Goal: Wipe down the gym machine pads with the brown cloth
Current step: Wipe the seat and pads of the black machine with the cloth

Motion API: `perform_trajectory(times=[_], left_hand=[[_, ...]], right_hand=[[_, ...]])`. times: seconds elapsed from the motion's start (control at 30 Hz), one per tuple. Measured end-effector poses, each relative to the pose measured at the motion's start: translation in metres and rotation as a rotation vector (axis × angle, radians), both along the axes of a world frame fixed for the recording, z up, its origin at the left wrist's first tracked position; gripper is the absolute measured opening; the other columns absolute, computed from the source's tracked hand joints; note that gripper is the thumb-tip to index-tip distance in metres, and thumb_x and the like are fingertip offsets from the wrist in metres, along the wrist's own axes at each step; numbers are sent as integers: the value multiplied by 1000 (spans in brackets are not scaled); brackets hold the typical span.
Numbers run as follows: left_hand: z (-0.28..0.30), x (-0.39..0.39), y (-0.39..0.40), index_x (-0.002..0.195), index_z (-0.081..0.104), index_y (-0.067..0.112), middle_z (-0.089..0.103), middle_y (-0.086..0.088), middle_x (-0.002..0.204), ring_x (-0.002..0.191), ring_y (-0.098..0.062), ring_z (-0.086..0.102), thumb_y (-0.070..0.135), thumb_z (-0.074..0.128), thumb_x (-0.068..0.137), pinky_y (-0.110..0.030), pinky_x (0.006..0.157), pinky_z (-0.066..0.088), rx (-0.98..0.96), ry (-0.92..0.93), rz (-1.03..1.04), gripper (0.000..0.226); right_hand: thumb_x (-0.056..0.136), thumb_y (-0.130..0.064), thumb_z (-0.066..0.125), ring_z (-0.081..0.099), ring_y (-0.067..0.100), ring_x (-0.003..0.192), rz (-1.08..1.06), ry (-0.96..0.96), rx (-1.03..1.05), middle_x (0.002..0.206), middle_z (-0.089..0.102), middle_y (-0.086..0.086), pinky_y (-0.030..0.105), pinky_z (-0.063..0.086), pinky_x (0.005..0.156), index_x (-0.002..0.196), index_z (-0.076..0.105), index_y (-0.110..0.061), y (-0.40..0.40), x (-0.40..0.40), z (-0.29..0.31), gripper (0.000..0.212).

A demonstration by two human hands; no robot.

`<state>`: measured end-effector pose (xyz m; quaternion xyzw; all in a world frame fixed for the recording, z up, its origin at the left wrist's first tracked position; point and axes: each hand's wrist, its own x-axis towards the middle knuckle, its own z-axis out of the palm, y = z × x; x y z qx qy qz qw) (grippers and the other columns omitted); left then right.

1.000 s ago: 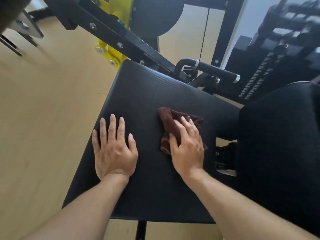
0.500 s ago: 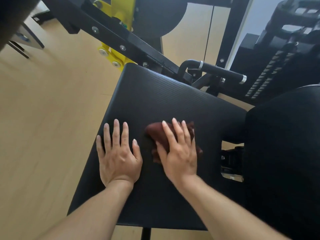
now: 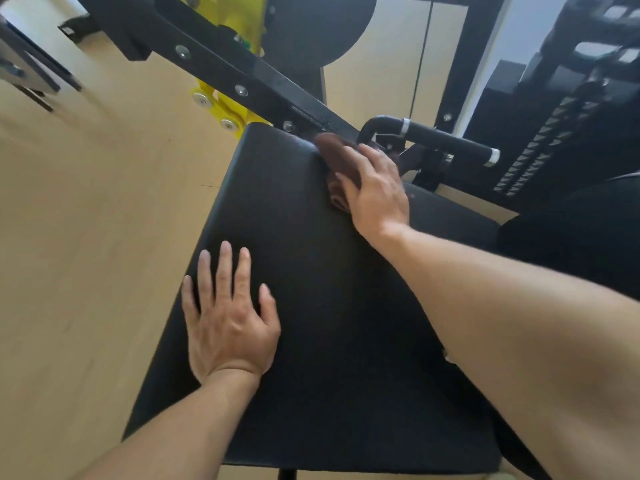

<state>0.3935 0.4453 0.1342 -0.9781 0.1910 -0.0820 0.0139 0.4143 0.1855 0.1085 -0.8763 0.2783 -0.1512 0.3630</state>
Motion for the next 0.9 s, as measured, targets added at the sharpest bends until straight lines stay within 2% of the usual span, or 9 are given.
perform_trajectory(times=[0.17, 0.3, 0.4, 0.47, 0.53, 0.63, 0.7, 0.8, 0.9], left_hand=[[1, 0, 0, 154, 37, 16, 29, -5, 165, 155, -28, 16, 42, 32, 95, -53, 123, 16, -4, 19, 2, 65], [1, -1, 1, 155, 36, 15, 29, -6, 165, 155, -28, 16, 42, 31, 95, -53, 124, 14, -16, 13, 4, 65], [0, 0, 0, 155, 35, 16, 28, -6, 165, 155, -28, 16, 43, 30, 95, -52, 124, 13, -9, 13, 1, 66], [1, 0, 1, 155, 34, 16, 27, -5, 166, 155, -28, 15, 43, 30, 96, -52, 125, 13, -2, 12, 1, 66], [1, 0, 0, 155, 34, 16, 27, -5, 166, 155, -28, 15, 43, 29, 96, -52, 124, 13, 6, 12, 5, 66], [1, 0, -1, 155, 34, 17, 27, -5, 166, 155, -27, 15, 43, 29, 95, -52, 124, 14, 23, -2, 15, 66], [1, 0, -1, 155, 34, 17, 27, -5, 166, 155, -27, 14, 44, 28, 96, -52, 124, 14, 34, -2, 15, 66], [1, -1, -1, 156, 34, 18, 26, -4, 166, 155, -26, 13, 44, 28, 95, -51, 124, 12, 18, 5, 20, 66], [2, -2, -1, 156, 34, 18, 24, -3, 167, 156, -25, 12, 44, 28, 96, -51, 124, 11, -5, 16, 15, 66]], right_hand=[[105, -41, 48, 28, 23, 151, -573, 135, 156, 159, 40, 0, 51, 28, 122, 151, 46, -25, -33, -86, -37, 49], [105, -37, 50, 22, 22, 154, -747, 107, 246, 162, 36, 0, 49, 22, 125, 150, 48, -23, -33, -86, -40, 47], [103, -32, 54, 32, 25, 149, -818, 72, 224, 155, 47, 3, 47, 22, 124, 145, 53, -18, -25, -72, -35, 44], [100, -32, 58, 41, 27, 144, -667, -8, 185, 149, 53, 5, 43, 26, 123, 142, 58, -18, -5, -59, -27, 44], [98, -34, 62, 40, 27, 144, -244, -101, 62, 149, 54, 3, 42, 26, 123, 139, 60, -21, 26, -39, -16, 43], [101, -38, 58, 24, 27, 154, 365, -88, -139, 158, 43, 2, 46, 12, 127, 144, 54, -28, 50, -10, 0, 45], [103, -43, 53, 20, 26, 155, 485, -59, -195, 162, 38, -1, 45, 11, 126, 147, 51, -31, 35, -4, 4, 46], [104, -40, 51, 25, 23, 153, 263, -24, -89, 161, 40, -3, 47, 15, 128, 146, 53, -29, 1, -17, -6, 43], [104, -38, 50, 36, 25, 146, -312, 71, 74, 153, 49, 1, 49, 27, 122, 143, 56, -23, -33, -59, -27, 42]])
